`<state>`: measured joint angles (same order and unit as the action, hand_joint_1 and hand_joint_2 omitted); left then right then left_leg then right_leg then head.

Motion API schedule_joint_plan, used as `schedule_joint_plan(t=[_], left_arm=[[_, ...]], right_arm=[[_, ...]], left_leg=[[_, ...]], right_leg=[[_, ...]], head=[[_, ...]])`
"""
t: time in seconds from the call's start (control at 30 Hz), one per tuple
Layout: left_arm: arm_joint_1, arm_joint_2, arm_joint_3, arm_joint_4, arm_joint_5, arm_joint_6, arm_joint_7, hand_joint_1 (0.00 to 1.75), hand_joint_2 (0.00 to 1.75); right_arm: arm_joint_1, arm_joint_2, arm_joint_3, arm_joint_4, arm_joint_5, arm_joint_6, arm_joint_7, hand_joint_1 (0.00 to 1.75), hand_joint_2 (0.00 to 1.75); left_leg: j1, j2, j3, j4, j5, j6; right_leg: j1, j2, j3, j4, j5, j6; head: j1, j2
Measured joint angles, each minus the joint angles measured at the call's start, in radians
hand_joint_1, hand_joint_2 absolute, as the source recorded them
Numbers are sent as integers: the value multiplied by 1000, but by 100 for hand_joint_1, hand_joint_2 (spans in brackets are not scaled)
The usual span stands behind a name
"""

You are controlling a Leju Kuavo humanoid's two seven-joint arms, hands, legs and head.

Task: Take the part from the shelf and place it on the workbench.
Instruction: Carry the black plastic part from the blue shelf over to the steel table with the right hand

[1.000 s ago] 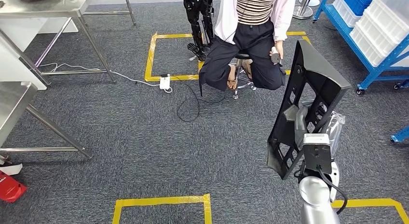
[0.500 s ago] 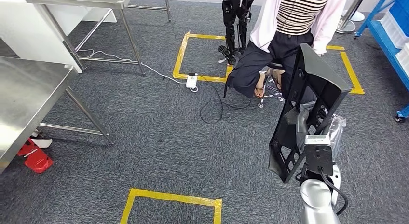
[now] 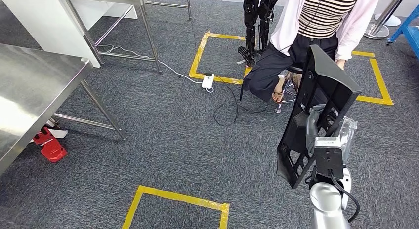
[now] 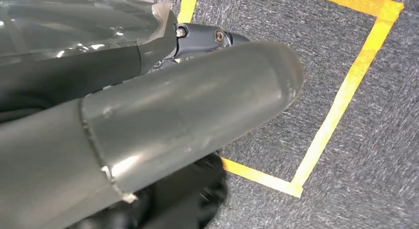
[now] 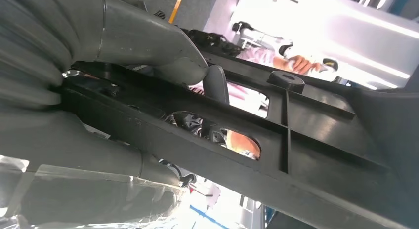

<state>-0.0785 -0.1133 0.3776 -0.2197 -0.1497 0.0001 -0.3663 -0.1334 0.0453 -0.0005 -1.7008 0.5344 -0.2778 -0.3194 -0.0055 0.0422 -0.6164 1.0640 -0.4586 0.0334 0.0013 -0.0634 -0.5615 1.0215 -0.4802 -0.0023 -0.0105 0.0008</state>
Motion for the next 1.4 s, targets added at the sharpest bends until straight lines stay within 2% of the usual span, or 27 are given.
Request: schedule_joint_plan(t=[0.03,0.07,0.13,0.2,0.27,0.33,0.37,0.4,0.47,0.5,0.53,0.57,0.63,0.67,0.77,0.87,0.93,0.97,1.0,1.07,1.1,1.17,1.2,1.23,1.27,1.33,1.4], left_arm=[[-3,1,0,0,-3,0,1,0,0],[-5,2,0,0,-6,-1,2,0,0],[-6,3,0,0,-11,-2,6,0,0],[-7,3,0,0,-15,-2,10,0,0],[-11,1,0,0,-19,-2,12,0,0],[-14,1,0,0,-23,-2,13,0,0],[-14,0,0,0,-26,-2,13,0,0],[-13,0,0,0,-27,-2,14,0,0],[-14,-1,0,0,-29,-2,15,0,0],[-14,-1,0,0,-29,-2,15,0,0],[-15,-1,0,0,-29,-1,15,0,0],[-14,-1,0,0,-29,-1,15,0,0],[-12,0,0,0,-29,1,15,0,0],[-11,0,0,1,-29,3,15,0,0],[-11,0,0,1,-29,5,15,0,0],[-12,0,0,1,-30,5,15,0,0],[-13,0,0,0,-29,7,15,0,0],[-13,0,0,0,-29,8,15,0,0],[-14,1,0,0,-29,9,14,0,0],[-17,3,0,0,-29,9,14,0,0],[-18,4,0,0,-29,9,13,0,0],[-20,5,1,0,-29,10,13,0,0],[-19,5,1,0,-29,10,13,0,0],[-19,5,1,0,-29,10,13,0,0],[-20,4,1,0,-29,10,13,0,0],[-23,4,1,0,-30,10,13,0,0],[-24,4,2,0,-31,10,12,0,0]], right_arm=[[1,-1,-2,-2,-2,-1,0,175,175],[2,-1,-4,-3,-4,-2,0,175,175],[5,-3,-8,-7,-7,-3,-1,175,175],[7,-5,-11,-11,-8,-5,-1,175,175],[8,-9,-19,-15,-10,-7,-1,175,175],[12,-12,-27,-16,-14,-10,0,175,175],[14,-14,-31,-16,-16,-13,0,175,175],[15,-15,-34,-17,-18,-15,0,175,175],[16,-17,-40,-21,-20,-18,0,175,175],[15,-18,-43,-23,-20,-19,0,175,175],[14,-19,-45,-25,-21,-19,1,175,175],[14,-20,-46,-27,-22,-19,1,175,175],[13,-21,-48,-29,-25,-19,1,175,175],[11,-21,-48,-29,-27,-19,1,175,175],[5,-21,-49,-28,-31,-19,0,175,175],[5,-21,-49,-28,-32,-19,0,175,175],[4,-23,-50,-26,-38,-22,-2,175,175],[2,-23,-51,-24,-42,-23,-2,175,175],[-1,-24,-51,-21,-46,-25,-3,175,175],[-8,-25,-51,-19,-48,-27,-3,175,175],[-10,-25,-51,-19,-48,-27,-3,175,175],[-13,-26,-51,-18,-48,-29,-4,175,175],[-14,-26,-51,-17,-48,-29,-4,175,175],[-15,-27,-51,-17,-48,-30,-4,175,175],[-16,-28,-51,-16,-49,-31,-4,175,175],[-16,-31,-52,-14,-50,-33,-5,175,175],[-15,-34,-52,-9,-53,-35,-5,175,175]], left_leg=[[-6,11,17,-33,6,6],[-11,14,19,-41,3,9],[-11,-4,20,-51,10,16],[-4,-20,29,-68,22,23],[0,-37,34,-77,29,28],[2,-59,34,-77,30,29],[3,-71,34,-76,30,28],[4,-83,34,-75,30,27],[9,-105,33,-68,26,19],[9,-116,30,-61,23,13],[9,-124,26,-55,20,6],[8,-131,21,-51,19,0],[10,-140,14,-50,21,-9],[11,-133,11,-45,17,-14],[11,-85,-7,-7,-12,-23],[11,-77,-13,6,-21,-24],[13,-63,-67,114,-64,-26],[14,-52,-76,131,-60,-25],[14,-33,-72,125,-48,-21],[6,1,-10,-2,8,-10],[1,10,3,-30,13,-7],[-5,-3,3,-41,14,-1],[-3,-11,6,-47,18,3],[-1,-20,10,-53,22,9],[2,-29,14,-59,27,14],[5,-48,17,-63,31,20],[6,-71,17,-63,31,21]], right_leg=[[1,-7,0,0,-1,1],[1,-14,1,-1,-1,3],[2,-26,1,-2,-4,9],[1,-2,-12,28,-20,15],[-5,40,-60,130,-65,15],[-11,55,-119,251,-107,20],[-14,57,-132,273,-108,27],[-18,58,-126,254,-92,38],[-30,74,-69,124,-35,61],[-32,87,-38,62,-12,67],[-33,96,-19,20,1,67],[-32,101,-10,3,5,62],[-29,89,-10,3,7,48],[-30,83,-10,2,8,42],[-33,69,-8,0,10,26],[-32,67,-9,0,10,23],[-27,50,-9,0,8,18],[-24,34,-8,0,6,15],[-20,17,-7,0,4,12],[-13,-6,-5,0,1,13],[-11,-13,-5,0,0,15],[-8,-29,-3,-3,-1,22],[-8,-28,-3,-1,-4,26],[-9,-15,-7,10,-12,29],[-10,5,-19,39,-28,29],[-13,45,-74,156,-77,23],[-15,54,-132,263,-107,25]], head=[[-1,0],[0,0],[-2,0],[-1,0],[3,0],[5,0],[5,0],[5,0],[5,0],[6,0],[6,0],[6,0],[5,0],[5,0],[-1,0],[-4,0],[-4,0],[-4,0],[-4,0],[-3,0],[-3,0],[-2,0],[-2,0],[-2,0],[-1,0],[2,0],[5,0]])
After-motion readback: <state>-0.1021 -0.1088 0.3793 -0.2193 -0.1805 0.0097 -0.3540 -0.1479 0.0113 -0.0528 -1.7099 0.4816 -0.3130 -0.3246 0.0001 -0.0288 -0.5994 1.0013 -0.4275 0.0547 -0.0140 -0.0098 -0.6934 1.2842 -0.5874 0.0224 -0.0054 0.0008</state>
